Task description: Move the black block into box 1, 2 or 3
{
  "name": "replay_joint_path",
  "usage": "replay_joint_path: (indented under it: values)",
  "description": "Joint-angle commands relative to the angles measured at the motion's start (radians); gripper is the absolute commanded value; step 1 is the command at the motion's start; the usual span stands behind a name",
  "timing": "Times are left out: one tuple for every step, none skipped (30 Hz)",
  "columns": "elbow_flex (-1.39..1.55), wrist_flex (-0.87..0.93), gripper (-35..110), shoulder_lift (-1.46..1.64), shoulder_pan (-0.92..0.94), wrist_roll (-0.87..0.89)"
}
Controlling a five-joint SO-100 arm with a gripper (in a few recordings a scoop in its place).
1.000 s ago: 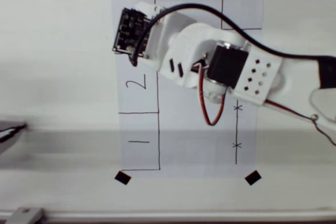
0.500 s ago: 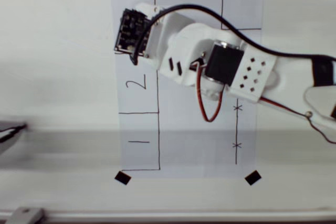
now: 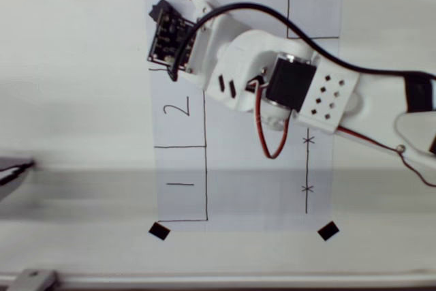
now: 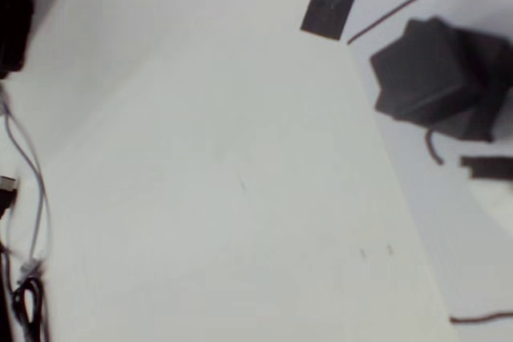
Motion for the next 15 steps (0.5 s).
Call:
replay_joint_path:
  values:
    - [0.002,0.002,29,0.126,-0.005,0.023]
    - [0.035,0.002,29,0.155,-0.009,0.028]
    - [0.057,0.005,29,0.176,-0.012,0.031]
    - [0.084,0.012,29,0.201,-0.017,0.034]
    - [0.107,0.014,29,0.224,-0.018,0.038]
    - [0.135,0.015,29,0.247,-0.023,0.046]
    - [0.172,0.015,29,0.279,-0.026,0.051]
    - [0.212,0.015,29,0.313,-0.031,0.054]
    - [0.242,0.015,30,0.339,-0.035,0.057]
    - [0.268,0.015,30,0.362,-0.037,0.06]
    - [0.302,0.015,30,0.394,-0.041,0.063]
    - [0.345,0.015,30,0.431,-0.046,0.064]
    - [0.373,0.015,30,0.46,-0.049,0.064]
    - [0.403,0.015,30,0.488,-0.052,0.064]
    - [0.439,0.015,30,0.523,-0.057,0.067]
